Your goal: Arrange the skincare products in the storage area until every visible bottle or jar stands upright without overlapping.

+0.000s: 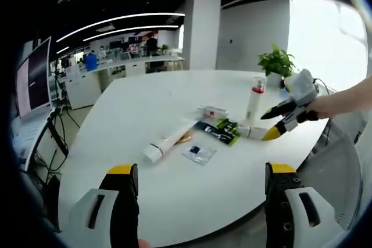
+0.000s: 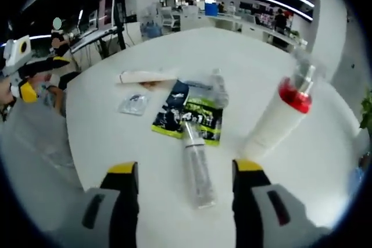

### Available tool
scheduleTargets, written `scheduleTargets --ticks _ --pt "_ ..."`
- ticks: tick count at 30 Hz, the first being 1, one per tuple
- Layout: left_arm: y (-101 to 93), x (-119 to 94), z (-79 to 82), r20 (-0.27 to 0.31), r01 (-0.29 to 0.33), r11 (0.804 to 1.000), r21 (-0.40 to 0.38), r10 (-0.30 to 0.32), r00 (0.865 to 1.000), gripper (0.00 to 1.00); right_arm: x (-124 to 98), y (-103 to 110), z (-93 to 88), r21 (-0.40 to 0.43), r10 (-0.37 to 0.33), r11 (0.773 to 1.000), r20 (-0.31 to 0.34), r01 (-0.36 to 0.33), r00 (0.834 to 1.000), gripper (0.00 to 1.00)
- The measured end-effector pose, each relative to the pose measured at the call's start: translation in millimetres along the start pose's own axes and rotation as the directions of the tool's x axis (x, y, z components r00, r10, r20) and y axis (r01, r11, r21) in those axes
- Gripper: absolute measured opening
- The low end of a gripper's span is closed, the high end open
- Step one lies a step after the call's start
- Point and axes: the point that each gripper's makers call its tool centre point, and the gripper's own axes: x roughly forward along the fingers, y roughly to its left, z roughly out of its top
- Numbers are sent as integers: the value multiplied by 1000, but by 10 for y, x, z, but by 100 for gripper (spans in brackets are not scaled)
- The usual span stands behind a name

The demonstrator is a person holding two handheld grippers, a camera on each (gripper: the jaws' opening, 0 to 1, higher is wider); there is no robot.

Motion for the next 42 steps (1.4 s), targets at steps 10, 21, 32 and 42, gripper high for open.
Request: scheduleTargets --ticks 10,21,32,42 --pt "17 -2 9 3 -9 1000 -11 9 1000 88 171 -54 -57 -34 4 999 -79 -7 997 54" --pt "42 -8 25 10 -20 1000 -22 20 1000 88 314 -59 -77 -41 10 999 -125 -15 992 41" --pt "48 -5 19 6 -22 1000 -21 22 1000 88 395 -58 -159 -58 13 998 -158 -23 987 36" --pt "40 -8 21 1 -23 1000 -21 23 1000 88 442 -110 -118 1 16 1000 -146 -16 989 31"
